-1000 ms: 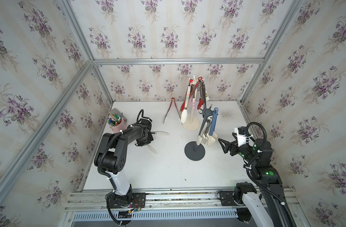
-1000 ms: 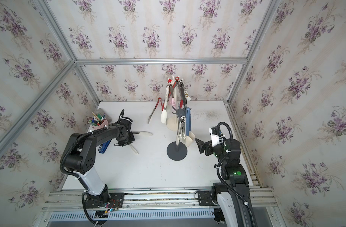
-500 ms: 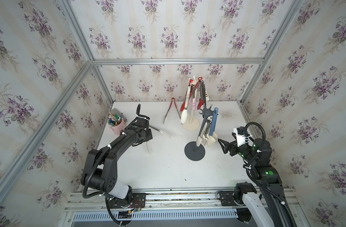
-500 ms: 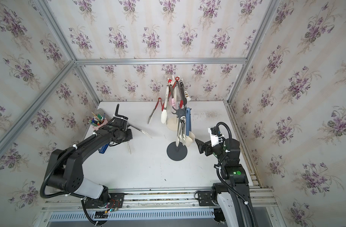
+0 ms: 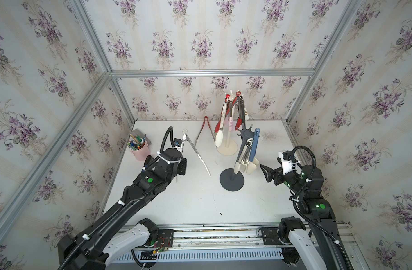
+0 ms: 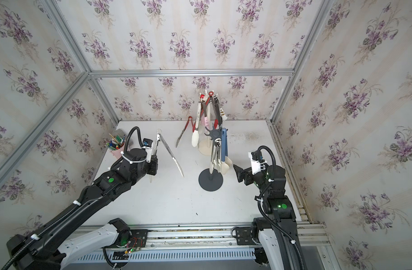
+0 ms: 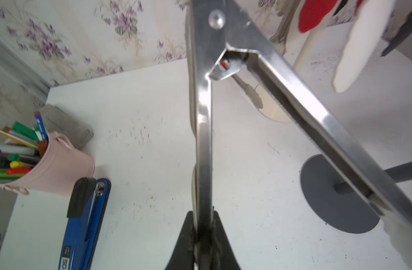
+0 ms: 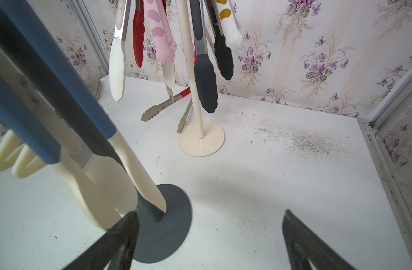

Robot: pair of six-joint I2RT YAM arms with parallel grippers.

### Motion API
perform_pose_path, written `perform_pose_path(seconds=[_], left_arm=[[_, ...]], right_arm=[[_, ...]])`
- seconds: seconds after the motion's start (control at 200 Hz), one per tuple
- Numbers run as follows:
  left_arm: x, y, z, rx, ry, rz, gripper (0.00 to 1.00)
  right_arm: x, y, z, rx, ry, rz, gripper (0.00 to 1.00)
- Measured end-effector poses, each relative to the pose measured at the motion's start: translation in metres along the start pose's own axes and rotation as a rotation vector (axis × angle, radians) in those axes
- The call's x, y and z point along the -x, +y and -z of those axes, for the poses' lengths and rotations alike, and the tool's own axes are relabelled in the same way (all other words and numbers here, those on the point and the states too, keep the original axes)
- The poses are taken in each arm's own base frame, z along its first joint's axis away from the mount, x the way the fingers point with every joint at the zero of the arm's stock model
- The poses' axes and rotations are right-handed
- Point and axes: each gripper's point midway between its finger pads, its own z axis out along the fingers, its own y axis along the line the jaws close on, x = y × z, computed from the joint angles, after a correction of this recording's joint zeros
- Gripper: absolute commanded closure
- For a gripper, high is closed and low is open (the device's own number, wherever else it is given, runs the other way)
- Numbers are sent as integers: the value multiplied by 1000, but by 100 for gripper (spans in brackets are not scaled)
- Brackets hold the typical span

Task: Hang food tongs on kitchen utensil racks
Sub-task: Pick up the food tongs from the center of the board, then hang the food tongs on the rack.

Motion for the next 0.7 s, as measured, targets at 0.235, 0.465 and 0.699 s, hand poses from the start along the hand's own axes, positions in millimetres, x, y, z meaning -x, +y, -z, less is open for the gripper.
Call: perform_pose_path(seconds=[0.235,0.465,0.699], left_arm=[[22,-20,38,-92,-172,-157,100],[32,-55,64,-234,-310,-327,99],[41,-89,78,-404,-366,-399,100]], right_arm=[[-1,-1,-1,-1,5,-3,6],[1,-1,-2,-1,-1,0,6],[1,-1,-2,-2,-1,0,6]])
